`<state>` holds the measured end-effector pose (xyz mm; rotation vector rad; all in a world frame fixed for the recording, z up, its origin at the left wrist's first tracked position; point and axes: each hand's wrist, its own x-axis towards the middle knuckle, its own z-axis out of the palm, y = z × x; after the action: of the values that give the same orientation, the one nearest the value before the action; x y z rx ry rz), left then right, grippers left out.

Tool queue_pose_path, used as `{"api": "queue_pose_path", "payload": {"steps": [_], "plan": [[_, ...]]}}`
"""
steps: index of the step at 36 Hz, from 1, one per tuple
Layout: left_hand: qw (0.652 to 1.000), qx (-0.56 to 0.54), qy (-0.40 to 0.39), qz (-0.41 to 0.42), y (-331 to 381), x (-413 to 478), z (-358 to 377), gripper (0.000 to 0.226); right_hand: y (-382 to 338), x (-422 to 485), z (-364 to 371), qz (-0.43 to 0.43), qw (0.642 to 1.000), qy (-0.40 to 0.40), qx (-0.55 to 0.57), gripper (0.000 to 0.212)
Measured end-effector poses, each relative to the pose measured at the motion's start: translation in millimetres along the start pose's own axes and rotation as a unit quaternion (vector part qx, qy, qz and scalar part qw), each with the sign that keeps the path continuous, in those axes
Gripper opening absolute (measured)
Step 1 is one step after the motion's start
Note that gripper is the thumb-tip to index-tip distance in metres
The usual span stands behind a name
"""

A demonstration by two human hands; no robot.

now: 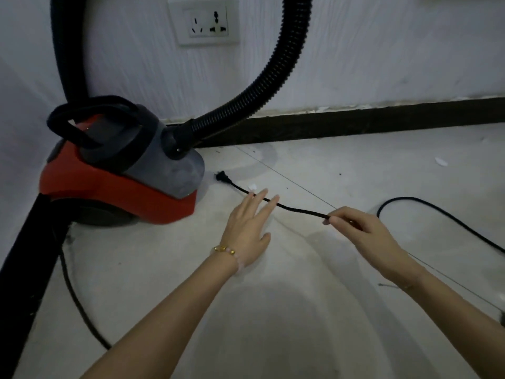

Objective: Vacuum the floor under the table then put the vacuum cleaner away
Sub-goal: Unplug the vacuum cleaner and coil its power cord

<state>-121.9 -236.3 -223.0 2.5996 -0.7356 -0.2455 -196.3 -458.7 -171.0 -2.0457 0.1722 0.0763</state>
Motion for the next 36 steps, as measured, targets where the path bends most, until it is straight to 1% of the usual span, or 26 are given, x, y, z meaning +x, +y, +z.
{"api": "queue_pose_path", "payload": {"steps": [2, 3, 6, 8, 9, 11, 13, 15, 17, 20, 23, 25, 27, 29, 30, 34, 36], "plan": [[0.999, -0.005, -0.041, 0.002, 11, 3, 7, 0.069, 0, -9, -17, 0.000, 0.999, 0.011, 0.034, 0.023], [0.999, -0.024, -0.041, -0.002, 17, 4, 11, 0.065, 1, -13, -26, 0.002, 0.998, 0.024, 0.060, 0.024], [0.999, -0.044, 0.003, -0.003, 28, 5, 18, 0.044, 1, -24, -51, 0.002, 0.986, 0.059, 0.153, 0.027], [0.999, -0.045, 0.026, 0.004, 34, 3, 19, 0.026, 0, -31, -65, -0.007, 0.979, 0.081, 0.185, 0.036], [0.997, -0.068, 0.032, 0.000, 38, 1, 18, 0.020, 0, -33, -70, -0.007, 0.976, 0.097, 0.195, 0.036], [0.986, -0.161, 0.029, -0.021, 47, -4, 14, 0.018, 1, -36, -77, -0.002, 0.977, 0.136, 0.165, 0.027], [0.967, -0.252, 0.026, -0.031, 56, -10, 12, 0.017, 4, -35, -81, 0.001, 0.983, 0.168, 0.068, 0.029], [0.951, -0.307, 0.023, -0.038, 61, -17, 11, 0.017, 7, -34, -82, 0.007, 0.986, 0.165, -0.023, 0.031], [0.943, -0.329, 0.016, -0.045, 63, -22, 10, 0.020, 11, -30, -80, 0.026, 0.984, 0.161, -0.068, 0.031], [0.932, -0.359, 0.009, -0.058, 60, -30, 4, 0.020, 17, -23, -70, 0.041, 0.985, 0.154, -0.070, 0.029], [0.908, -0.412, 0.030, -0.073, 60, -36, -9, 0.019, 17, -18, -52, 0.034, 0.987, 0.156, -0.023, 0.021], [0.891, -0.442, 0.048, -0.089, 57, -39, -17, 0.023, 12, -17, -43, 0.009, 0.988, 0.156, 0.009, 0.017], [0.873, -0.473, 0.054, -0.108, 50, -41, -25, 0.027, 6, -16, -38, -0.029, 0.988, 0.150, -0.005, 0.015], [0.852, -0.507, 0.054, -0.121, 43, -43, -31, 0.029, 3, -12, -36, -0.043, 0.989, 0.130, -0.052, 0.020], [0.843, -0.519, 0.054, -0.127, 40, -44, -33, 0.030, 2, -10, -35, -0.036, 0.991, 0.108, -0.066, 0.022], [0.805, -0.567, 0.064, -0.165, 33, -50, -30, 0.030, -2, -4, -31, 0.004, 0.995, -0.023, -0.092, 0.026], [0.780, -0.593, 0.060, -0.191, 32, -52, -26, 0.031, -5, -5, -26, 0.021, 0.994, -0.056, -0.094, 0.027]]}}
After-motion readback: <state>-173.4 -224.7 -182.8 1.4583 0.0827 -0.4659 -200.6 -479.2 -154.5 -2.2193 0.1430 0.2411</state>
